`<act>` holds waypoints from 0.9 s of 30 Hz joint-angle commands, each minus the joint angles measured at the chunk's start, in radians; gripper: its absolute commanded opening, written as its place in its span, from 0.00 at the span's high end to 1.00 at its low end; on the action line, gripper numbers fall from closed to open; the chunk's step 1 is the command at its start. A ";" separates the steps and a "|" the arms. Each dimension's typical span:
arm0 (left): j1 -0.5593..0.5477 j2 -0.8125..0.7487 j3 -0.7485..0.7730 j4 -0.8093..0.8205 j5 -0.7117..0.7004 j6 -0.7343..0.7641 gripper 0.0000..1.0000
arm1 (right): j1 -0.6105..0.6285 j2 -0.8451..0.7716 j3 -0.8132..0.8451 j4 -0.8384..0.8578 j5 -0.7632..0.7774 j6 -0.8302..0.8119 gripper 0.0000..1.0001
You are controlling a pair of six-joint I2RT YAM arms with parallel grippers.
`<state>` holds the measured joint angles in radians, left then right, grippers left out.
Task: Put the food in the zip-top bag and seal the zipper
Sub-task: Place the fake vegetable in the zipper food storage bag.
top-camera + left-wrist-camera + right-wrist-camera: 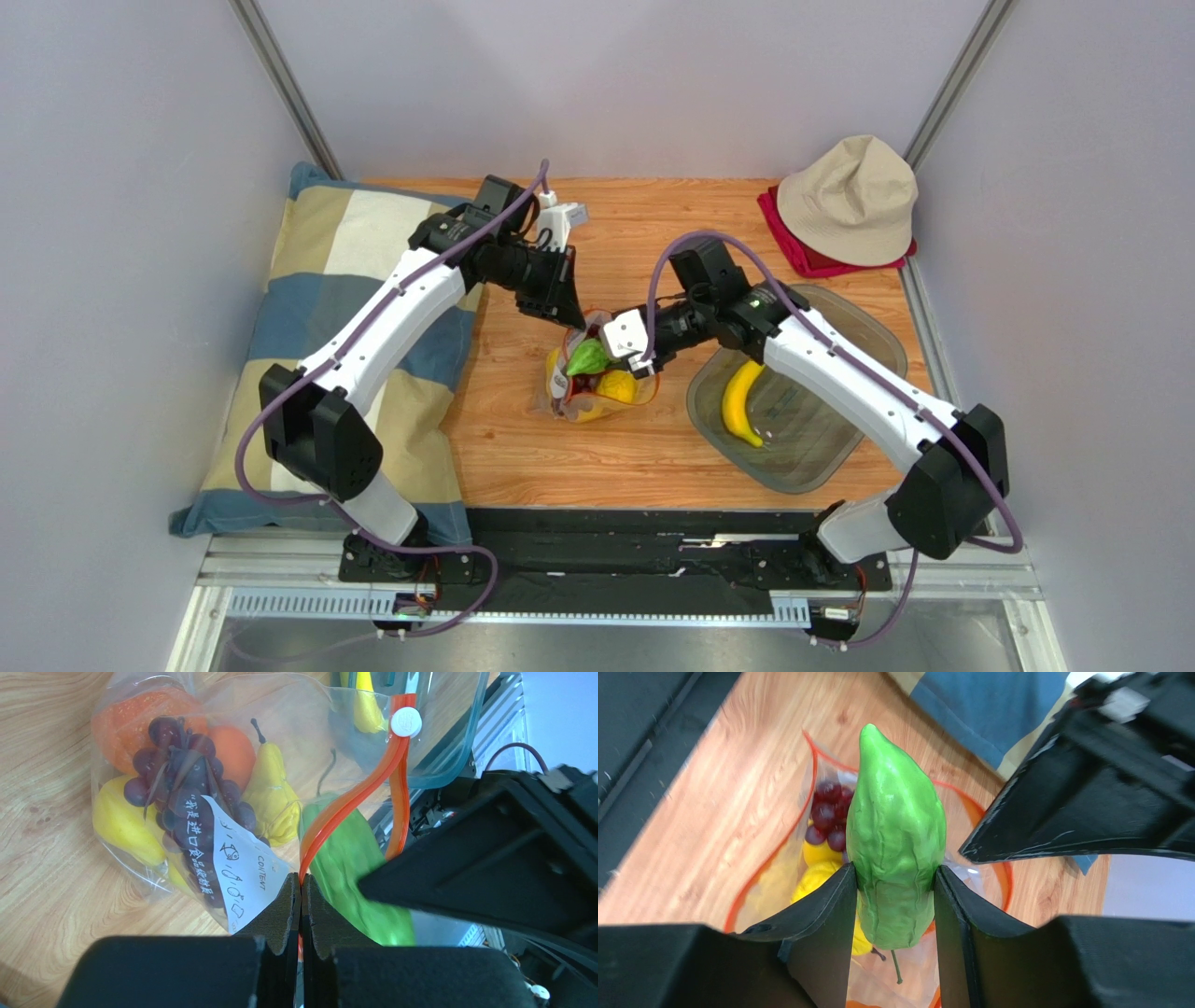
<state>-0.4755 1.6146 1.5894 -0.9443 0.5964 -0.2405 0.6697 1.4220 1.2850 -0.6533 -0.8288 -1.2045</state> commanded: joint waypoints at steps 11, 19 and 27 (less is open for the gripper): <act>0.020 0.002 0.026 0.012 0.023 -0.011 1.00 | 0.034 -0.103 0.060 0.024 0.292 0.072 0.10; 0.020 -0.001 0.035 0.013 0.025 -0.017 1.00 | -0.108 -0.264 -0.001 -0.112 0.514 0.797 0.18; 0.020 0.007 0.026 0.018 0.036 -0.026 1.00 | -0.295 -0.285 -0.182 -0.296 0.761 1.330 0.27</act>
<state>-0.4618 1.6215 1.5902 -0.9451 0.6056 -0.2462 0.3832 1.1084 1.1671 -0.8211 -0.2516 -0.2222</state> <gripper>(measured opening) 0.008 0.762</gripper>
